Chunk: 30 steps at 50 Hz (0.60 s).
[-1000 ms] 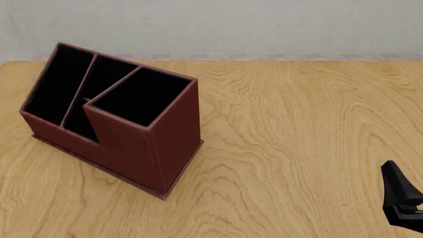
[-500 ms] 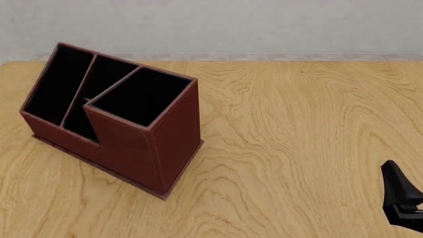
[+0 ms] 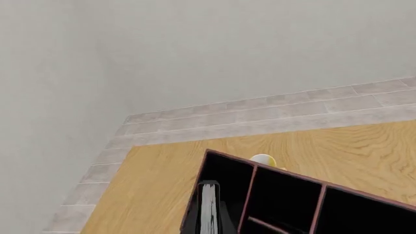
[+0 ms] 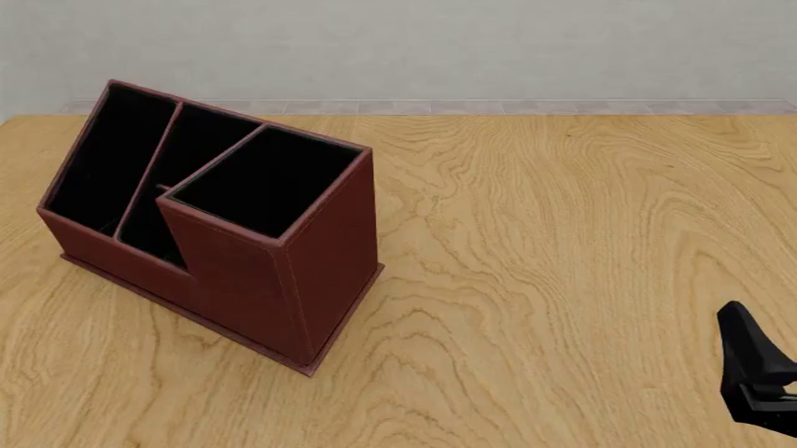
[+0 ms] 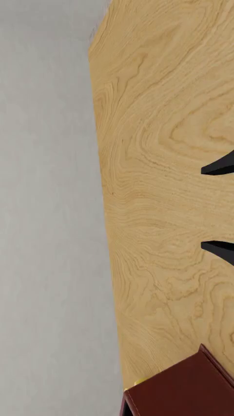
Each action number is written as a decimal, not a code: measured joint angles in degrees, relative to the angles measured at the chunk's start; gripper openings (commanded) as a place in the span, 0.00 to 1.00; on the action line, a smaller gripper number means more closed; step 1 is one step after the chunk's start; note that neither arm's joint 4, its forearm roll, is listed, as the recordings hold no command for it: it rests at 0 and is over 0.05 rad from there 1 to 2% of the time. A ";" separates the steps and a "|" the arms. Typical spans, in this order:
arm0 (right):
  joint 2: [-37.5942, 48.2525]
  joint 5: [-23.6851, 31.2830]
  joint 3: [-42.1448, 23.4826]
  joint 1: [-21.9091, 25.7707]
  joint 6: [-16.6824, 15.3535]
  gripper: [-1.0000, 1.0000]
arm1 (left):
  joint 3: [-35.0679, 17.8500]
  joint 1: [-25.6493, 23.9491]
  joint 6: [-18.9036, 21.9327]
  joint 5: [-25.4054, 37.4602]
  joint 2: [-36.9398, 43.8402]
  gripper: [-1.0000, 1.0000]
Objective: Pick up the book and place it in the left compartment of the caddy.
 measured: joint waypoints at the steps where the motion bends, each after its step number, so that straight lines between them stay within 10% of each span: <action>1: 0.01 -0.01 0.00 0.01 -0.01 1.00 | -0.09 -0.01 -0.24 0.12 0.24 0.00; 30: 0.57 -0.41 0.00 0.15 -0.14 1.00 | -2.97 -1.16 -0.52 5.50 6.48 0.00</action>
